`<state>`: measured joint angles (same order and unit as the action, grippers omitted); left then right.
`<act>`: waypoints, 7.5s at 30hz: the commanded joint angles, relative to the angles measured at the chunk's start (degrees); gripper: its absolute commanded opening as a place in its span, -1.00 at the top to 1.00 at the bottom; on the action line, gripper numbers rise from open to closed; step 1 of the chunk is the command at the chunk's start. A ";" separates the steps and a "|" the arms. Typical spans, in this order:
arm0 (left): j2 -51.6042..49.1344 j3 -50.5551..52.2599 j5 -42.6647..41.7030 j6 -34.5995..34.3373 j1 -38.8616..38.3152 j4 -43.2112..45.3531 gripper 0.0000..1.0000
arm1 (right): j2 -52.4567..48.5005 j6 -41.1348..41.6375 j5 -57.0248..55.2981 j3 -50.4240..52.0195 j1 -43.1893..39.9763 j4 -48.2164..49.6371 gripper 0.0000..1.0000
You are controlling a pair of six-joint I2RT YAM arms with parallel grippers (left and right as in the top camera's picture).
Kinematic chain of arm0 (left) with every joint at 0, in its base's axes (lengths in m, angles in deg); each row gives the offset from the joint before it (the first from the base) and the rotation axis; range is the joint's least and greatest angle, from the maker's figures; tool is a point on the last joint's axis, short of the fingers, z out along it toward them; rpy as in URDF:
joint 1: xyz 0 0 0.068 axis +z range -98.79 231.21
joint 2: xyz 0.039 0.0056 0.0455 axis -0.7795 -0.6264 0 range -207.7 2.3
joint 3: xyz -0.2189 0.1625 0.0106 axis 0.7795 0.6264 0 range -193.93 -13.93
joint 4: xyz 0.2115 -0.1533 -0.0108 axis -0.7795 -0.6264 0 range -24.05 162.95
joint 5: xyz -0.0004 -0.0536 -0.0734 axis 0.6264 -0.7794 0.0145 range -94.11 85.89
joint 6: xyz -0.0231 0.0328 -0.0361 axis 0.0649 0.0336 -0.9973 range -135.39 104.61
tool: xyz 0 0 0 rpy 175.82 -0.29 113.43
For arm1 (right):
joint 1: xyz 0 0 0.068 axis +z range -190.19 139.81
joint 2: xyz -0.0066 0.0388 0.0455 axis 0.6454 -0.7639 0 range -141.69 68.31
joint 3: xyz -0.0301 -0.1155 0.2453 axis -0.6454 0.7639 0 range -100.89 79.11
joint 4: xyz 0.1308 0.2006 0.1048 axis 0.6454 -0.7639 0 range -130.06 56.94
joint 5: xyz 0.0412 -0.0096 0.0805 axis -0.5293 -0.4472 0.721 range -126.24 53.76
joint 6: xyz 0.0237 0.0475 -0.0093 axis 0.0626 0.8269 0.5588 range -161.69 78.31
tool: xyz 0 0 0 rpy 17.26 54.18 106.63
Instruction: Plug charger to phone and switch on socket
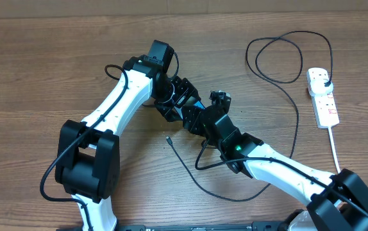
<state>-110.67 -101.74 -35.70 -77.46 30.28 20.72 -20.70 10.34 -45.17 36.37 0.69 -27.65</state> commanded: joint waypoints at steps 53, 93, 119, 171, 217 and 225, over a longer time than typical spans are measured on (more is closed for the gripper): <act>-0.17 -1.70 3.61 -0.57 -1.90 0.46 0.91 | -0.39 5.05 5.14 -1.27 -0.74 1.36 0.65; 33.16 14.45 8.39 33.81 6.14 5.79 -0.99 | 9.44 3.96 27.71 -1.27 -22.60 -3.80 0.93; 23.87 60.04 -2.78 -15.37 8.41 113.18 -0.99 | 8.09 19.58 25.46 -1.09 -11.67 18.60 0.93; 15.04 58.60 -1.05 -29.51 7.50 130.27 0.91 | -0.66 16.48 21.79 -1.09 -7.19 21.07 -0.49; -4.70 22.34 -41.35 -56.57 14.01 80.70 0.90 | 17.00 -28.52 14.95 -1.16 -7.13 -26.84 -0.99; -4.70 22.34 -41.75 -57.37 13.11 80.70 0.90 | 17.00 -28.52 14.88 -1.14 -7.13 -29.29 -0.99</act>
<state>-115.59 -77.74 -75.90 -133.15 43.68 101.17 -4.13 -17.72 -29.26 35.60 -6.76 -56.86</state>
